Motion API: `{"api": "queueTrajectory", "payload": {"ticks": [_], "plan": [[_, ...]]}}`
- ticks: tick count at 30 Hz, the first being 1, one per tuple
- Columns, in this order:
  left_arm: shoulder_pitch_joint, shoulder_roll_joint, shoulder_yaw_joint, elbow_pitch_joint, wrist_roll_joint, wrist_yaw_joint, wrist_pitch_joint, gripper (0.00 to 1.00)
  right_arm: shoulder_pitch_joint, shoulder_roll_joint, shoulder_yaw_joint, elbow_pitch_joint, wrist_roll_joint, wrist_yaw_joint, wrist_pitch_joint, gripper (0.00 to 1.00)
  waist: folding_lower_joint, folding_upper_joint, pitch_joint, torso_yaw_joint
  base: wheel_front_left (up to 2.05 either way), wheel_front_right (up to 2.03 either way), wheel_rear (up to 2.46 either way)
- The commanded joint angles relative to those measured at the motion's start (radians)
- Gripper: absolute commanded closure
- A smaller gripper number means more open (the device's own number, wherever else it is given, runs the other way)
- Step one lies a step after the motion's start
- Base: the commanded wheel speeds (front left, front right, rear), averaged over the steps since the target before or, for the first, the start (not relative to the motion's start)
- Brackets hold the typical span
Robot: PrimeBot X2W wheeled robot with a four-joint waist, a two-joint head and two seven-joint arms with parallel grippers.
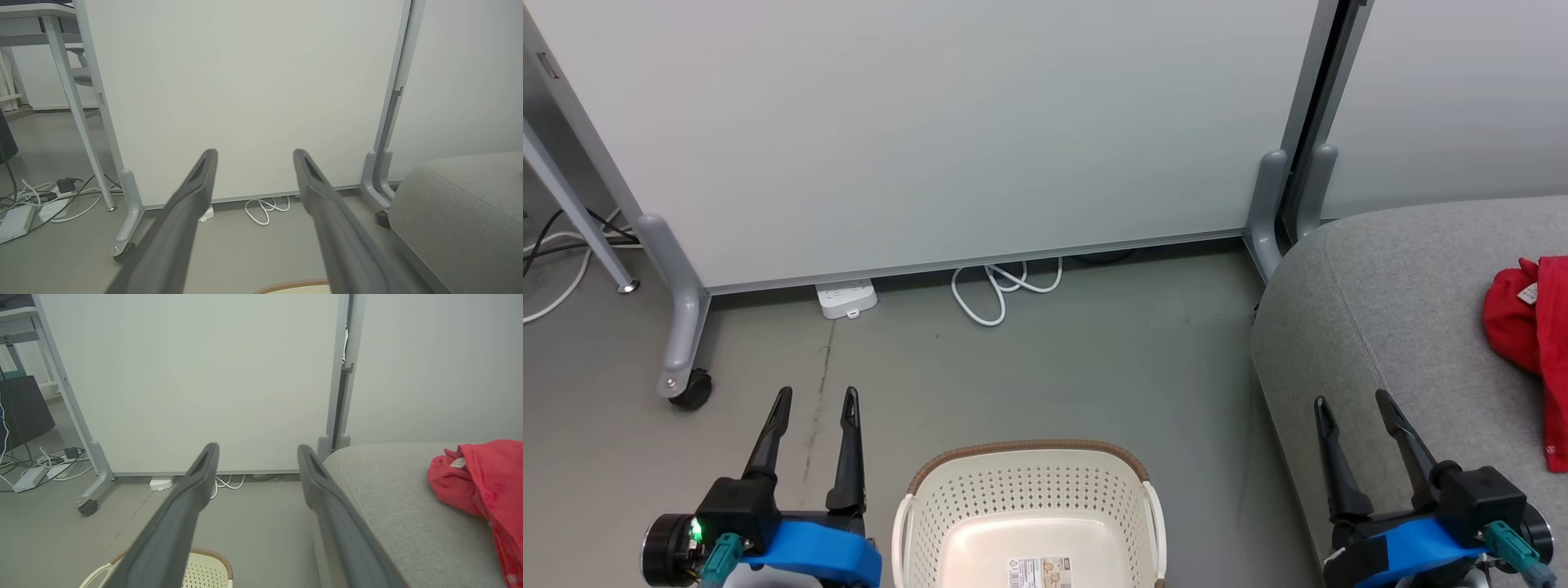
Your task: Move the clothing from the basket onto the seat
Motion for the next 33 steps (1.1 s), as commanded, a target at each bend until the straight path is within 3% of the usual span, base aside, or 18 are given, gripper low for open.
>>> {"api": "queueTrajectory", "payload": {"ticks": [1, 11, 12, 16, 33], "plan": [[0.007, -0.001, 0.004, 0.003, 0.006, -0.002, -0.002, 0.00, 0.011, 0.004, -0.003, -0.001, 0.001, 0.000, -0.004, 0.00, 0.0001, -0.0001, -0.002, 0.001, 0.00, 0.00, 0.00], [0.008, -0.009, 0.001, 0.020, 0.012, -0.013, -0.002, 0.00, 0.009, 0.006, -0.004, 0.005, 0.002, 0.000, -0.004, 0.00, 0.0001, -0.0001, -0.011, 0.007, 0.00, 0.00, 0.00], [0.003, -0.007, 0.001, 0.019, 0.010, -0.009, 0.000, 1.00, 0.006, 0.003, -0.004, 0.005, 0.001, 0.000, 0.000, 1.00, 0.0001, -0.0001, -0.011, 0.007, 0.00, 0.00, 0.00], [0.021, -0.007, 0.002, 0.050, 0.003, -0.010, 0.008, 1.00, 0.014, 0.006, -0.005, 0.037, 0.007, 0.000, 0.006, 1.00, 0.0001, -0.0001, -0.011, 0.007, 0.00, 0.00, 0.00], [-0.002, -0.008, 0.040, 0.041, -0.331, -0.014, 0.091, 1.00, -0.007, 0.005, -0.024, 0.030, 0.344, 0.000, 0.090, 1.00, 0.0001, -0.0001, -0.006, -0.003, 0.00, 0.00, 0.00]]}}
